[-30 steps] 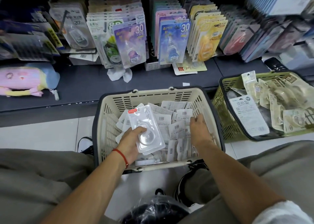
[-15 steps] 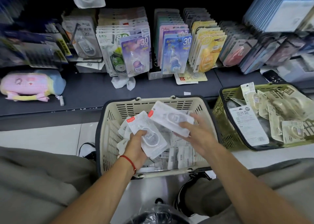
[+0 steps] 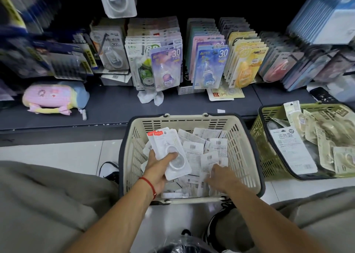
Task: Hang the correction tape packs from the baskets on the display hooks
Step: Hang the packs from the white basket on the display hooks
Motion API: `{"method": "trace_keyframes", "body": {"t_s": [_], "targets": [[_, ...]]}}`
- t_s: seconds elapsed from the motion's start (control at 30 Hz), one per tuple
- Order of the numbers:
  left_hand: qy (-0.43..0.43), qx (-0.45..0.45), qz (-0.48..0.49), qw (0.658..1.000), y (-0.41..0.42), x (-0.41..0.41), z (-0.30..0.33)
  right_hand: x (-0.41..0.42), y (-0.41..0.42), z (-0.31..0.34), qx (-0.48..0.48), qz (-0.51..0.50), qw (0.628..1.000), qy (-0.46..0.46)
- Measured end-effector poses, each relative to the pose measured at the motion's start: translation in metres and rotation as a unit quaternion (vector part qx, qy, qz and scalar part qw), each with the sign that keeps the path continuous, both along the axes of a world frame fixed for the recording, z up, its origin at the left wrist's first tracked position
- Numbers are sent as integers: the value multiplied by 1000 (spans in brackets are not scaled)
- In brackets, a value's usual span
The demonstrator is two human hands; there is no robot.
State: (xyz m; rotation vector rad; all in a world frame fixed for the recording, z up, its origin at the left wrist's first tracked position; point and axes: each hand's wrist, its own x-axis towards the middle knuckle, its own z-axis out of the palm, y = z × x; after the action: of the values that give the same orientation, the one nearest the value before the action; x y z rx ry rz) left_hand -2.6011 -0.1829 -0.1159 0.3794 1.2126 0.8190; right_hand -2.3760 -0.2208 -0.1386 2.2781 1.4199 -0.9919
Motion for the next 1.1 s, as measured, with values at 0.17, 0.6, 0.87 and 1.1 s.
{"method": "trace_keyframes", "body": {"t_s": [0.17, 0.6, 0.87, 1.1], "targets": [[-25, -10, -3, 1000, 4, -10, 1, 16, 8, 22, 62, -86, 994, 16], [-180, 108, -52, 976, 10, 18, 57, -23, 16, 140, 337, -246, 779, 468], [-102, 273, -50, 955, 61, -12, 144, -64, 72, 187, 376, -178, 765, 492], [-25, 371, -42, 927, 129, -76, 230, -110, 143, 255, 463, -47, 727, 505]]}}
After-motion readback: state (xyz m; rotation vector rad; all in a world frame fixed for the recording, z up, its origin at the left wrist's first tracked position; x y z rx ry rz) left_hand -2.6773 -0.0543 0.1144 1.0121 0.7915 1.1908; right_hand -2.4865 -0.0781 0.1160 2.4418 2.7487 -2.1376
